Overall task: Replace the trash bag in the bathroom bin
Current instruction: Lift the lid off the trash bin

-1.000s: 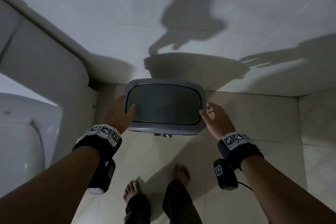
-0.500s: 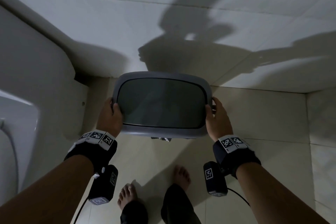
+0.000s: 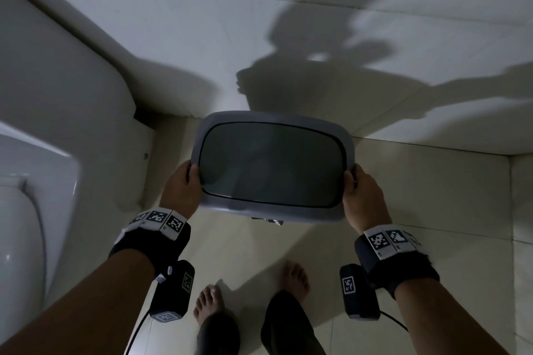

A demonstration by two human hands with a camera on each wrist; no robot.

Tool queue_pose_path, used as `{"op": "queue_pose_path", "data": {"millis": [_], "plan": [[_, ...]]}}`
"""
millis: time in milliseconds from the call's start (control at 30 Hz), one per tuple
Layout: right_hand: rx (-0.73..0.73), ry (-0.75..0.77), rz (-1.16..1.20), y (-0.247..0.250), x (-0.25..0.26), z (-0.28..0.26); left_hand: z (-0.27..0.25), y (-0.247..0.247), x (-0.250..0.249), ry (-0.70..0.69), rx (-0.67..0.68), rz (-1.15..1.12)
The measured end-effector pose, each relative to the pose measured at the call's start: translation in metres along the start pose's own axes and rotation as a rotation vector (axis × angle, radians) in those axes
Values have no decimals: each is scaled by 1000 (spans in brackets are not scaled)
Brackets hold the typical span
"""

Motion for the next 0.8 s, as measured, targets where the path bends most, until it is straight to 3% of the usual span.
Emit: {"op": "queue_pose_path", "data": {"millis": [467,800], "plan": [[110,-4,-162,10,12,2,-1,2,-5,-72,49,56],[-18,72,-72,22,25,-8,-3,7,-5,-62,35,56]]}}
Point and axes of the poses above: each hand's wrist, its own z-axis towards the middle knuckle, its own y-axis out of the back of the hand, x = y × z, the point moved 10 cm from there along z, towards the middle knuckle, and after that the axes turned 11 degrees about x, right-handed, at the moved point
